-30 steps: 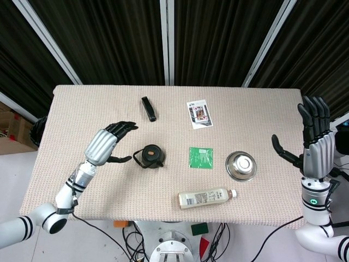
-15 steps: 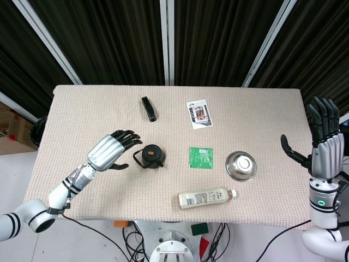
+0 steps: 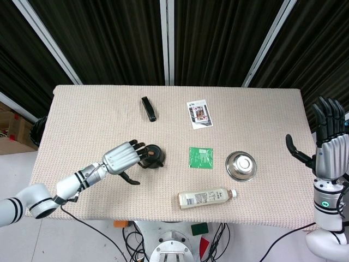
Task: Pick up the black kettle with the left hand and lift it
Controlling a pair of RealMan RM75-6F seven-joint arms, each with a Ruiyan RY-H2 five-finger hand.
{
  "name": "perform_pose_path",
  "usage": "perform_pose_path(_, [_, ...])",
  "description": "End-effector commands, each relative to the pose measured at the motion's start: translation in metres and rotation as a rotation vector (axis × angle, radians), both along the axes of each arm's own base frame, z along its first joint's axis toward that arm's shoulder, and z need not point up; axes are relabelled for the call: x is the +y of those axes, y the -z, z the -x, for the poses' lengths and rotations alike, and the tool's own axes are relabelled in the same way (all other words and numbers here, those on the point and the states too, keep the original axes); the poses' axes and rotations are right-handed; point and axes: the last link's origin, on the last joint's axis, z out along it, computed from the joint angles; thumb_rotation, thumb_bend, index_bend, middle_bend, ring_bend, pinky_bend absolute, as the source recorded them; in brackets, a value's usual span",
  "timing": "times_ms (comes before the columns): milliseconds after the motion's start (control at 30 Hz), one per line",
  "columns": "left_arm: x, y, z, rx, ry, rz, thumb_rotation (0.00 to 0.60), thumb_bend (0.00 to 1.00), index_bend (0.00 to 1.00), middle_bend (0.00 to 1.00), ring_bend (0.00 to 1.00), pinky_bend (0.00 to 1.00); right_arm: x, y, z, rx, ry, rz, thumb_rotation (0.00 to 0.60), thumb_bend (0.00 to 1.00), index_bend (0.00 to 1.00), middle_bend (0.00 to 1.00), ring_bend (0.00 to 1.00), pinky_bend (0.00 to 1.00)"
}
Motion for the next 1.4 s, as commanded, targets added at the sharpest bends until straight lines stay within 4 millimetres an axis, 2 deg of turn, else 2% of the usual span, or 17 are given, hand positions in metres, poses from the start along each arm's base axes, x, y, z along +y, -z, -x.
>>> perform_pose_path(33, [0.003,-0.001,0.002,0.027,-0.008,-0.002,0.133,0.00,0.31,0.25,0.17,0.29,-0.001,0.001,0.002,0.001,0.009,-0.004,0.600,0.33,0.00,0.00,0.00,0.00])
perform_pose_path(300, [0.003,0.003,0.010,0.019,-0.039,0.005,0.131,0.00,0.34,0.30,0.20,0.28,-0.003,0.008,0.006,0.008,0.034,-0.020,0.600,0.33,0.00,0.00,0.00,0.00])
perform_pose_path(500, [0.001,0.010,0.010,-0.023,-0.071,0.028,0.141,0.00,0.34,0.31,0.20,0.28,-0.004,0.011,0.008,0.004,0.053,-0.023,0.600,0.33,0.00,0.00,0.00,0.00])
perform_pose_path(733, [-0.007,0.017,0.007,-0.073,-0.086,0.094,0.172,0.00,0.34,0.32,0.21,0.28,-0.005,0.012,0.012,0.033,0.049,-0.042,0.600,0.33,0.00,0.00,0.00,0.00])
perform_pose_path(933, [-0.006,0.022,0.008,-0.079,-0.097,0.122,0.269,0.00,0.35,0.33,0.26,0.28,-0.007,0.013,0.015,0.032,0.057,-0.045,0.600,0.33,0.00,0.00,0.00,0.00])
perform_pose_path(1400, [0.000,0.027,0.014,-0.038,-0.110,0.120,0.285,0.00,0.37,0.38,0.29,0.28,-0.009,0.014,0.022,0.030,0.082,-0.048,0.600,0.33,0.00,0.00,0.00,0.00])
